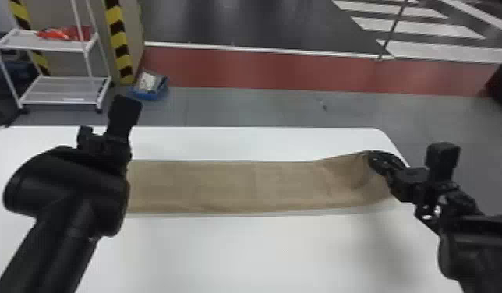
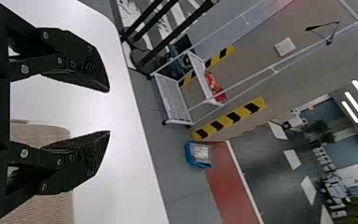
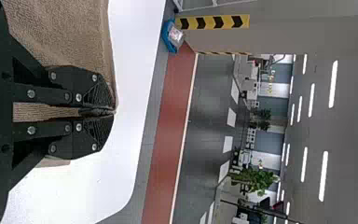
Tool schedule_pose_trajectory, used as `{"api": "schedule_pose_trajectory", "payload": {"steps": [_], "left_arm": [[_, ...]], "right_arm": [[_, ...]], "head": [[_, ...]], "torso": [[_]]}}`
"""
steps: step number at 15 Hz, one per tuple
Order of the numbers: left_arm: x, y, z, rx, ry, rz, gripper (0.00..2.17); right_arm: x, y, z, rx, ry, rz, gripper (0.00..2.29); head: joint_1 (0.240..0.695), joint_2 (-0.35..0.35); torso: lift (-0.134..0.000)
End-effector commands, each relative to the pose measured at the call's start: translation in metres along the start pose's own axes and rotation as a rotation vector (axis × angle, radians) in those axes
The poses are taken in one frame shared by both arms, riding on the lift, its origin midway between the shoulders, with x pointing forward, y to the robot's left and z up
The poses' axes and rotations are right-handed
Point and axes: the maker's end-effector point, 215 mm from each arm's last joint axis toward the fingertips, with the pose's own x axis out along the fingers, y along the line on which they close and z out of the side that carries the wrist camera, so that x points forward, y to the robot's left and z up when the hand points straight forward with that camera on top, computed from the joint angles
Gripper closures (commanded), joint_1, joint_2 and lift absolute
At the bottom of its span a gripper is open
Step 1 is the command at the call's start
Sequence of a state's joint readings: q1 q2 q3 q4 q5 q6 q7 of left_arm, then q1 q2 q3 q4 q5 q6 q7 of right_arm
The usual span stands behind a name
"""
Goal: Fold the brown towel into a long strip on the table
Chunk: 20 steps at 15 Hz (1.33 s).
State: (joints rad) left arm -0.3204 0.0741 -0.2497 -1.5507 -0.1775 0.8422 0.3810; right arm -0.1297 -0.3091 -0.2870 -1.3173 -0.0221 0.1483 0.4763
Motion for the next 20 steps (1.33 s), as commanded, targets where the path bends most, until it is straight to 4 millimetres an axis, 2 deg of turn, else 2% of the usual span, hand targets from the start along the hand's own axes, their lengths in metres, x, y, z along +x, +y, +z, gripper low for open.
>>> {"api": "schedule_pose_trajectory", "payload": {"steps": [1, 2, 3, 4, 6, 7, 8, 10, 12, 14, 16, 18, 19, 20], "left_arm": [[0.003, 0.000, 0.033, -0.038, -0.188, 0.022, 0.07], [0.000, 0.003, 0.031, -0.059, -0.208, 0.023, 0.07], [-0.001, 0.005, 0.018, -0.083, -0.187, 0.014, 0.07], [-0.004, 0.008, 0.013, -0.106, -0.182, 0.004, 0.07], [-0.009, 0.023, -0.007, -0.179, -0.153, -0.026, 0.07], [-0.012, 0.027, -0.012, -0.216, -0.142, -0.054, 0.07], [-0.011, 0.033, -0.027, -0.233, -0.118, -0.073, 0.07], [-0.009, 0.033, -0.044, -0.253, -0.077, -0.108, 0.07], [-0.009, 0.029, -0.079, -0.262, 0.034, -0.144, 0.10], [-0.017, 0.026, -0.101, -0.281, 0.095, -0.189, 0.16], [-0.028, 0.029, -0.109, -0.298, 0.106, -0.218, 0.23], [-0.036, 0.028, -0.123, -0.289, 0.160, -0.244, 0.27], [-0.039, 0.027, -0.136, -0.285, 0.197, -0.267, 0.27], [-0.041, 0.026, -0.139, -0.284, 0.208, -0.274, 0.27]], "right_arm": [[0.000, -0.001, 0.005, -0.022, -0.025, -0.014, 0.09], [-0.004, -0.006, 0.005, -0.020, -0.029, -0.025, 0.03], [-0.009, -0.015, 0.005, -0.024, -0.041, -0.052, 0.03], [-0.014, -0.023, 0.007, -0.033, -0.053, -0.071, 0.03], [-0.029, -0.044, -0.002, -0.037, -0.049, -0.105, 0.05], [-0.036, -0.049, -0.009, -0.038, -0.040, -0.109, 0.05], [-0.046, -0.054, -0.014, -0.026, -0.032, -0.104, 0.09], [-0.058, -0.057, -0.027, -0.005, -0.004, -0.103, 0.13], [-0.062, -0.059, -0.043, 0.026, 0.038, -0.094, 0.16], [-0.065, -0.059, -0.055, 0.047, 0.068, -0.093, 0.19], [-0.066, -0.060, -0.066, 0.067, 0.103, -0.097, 0.19], [-0.063, -0.058, -0.078, 0.092, 0.151, -0.102, 0.21], [-0.061, -0.056, -0.085, 0.104, 0.181, -0.101, 0.21], [-0.061, -0.055, -0.088, 0.110, 0.191, -0.099, 0.22]], "head": [[0.695, -0.150], [0.694, -0.151], [0.678, -0.156], [0.676, -0.159], [0.679, -0.168], [0.689, -0.176], [0.695, -0.181], [0.695, -0.185], [0.695, -0.188], [0.695, -0.190], [0.695, -0.194], [0.695, -0.197], [0.695, -0.199], [0.695, -0.200]], "torso": [[-0.123], [-0.123], [-0.123], [-0.123], [-0.123], [-0.123], [-0.123], [-0.123], [-0.123], [-0.123], [-0.123], [-0.123], [-0.123], [-0.123]]}}
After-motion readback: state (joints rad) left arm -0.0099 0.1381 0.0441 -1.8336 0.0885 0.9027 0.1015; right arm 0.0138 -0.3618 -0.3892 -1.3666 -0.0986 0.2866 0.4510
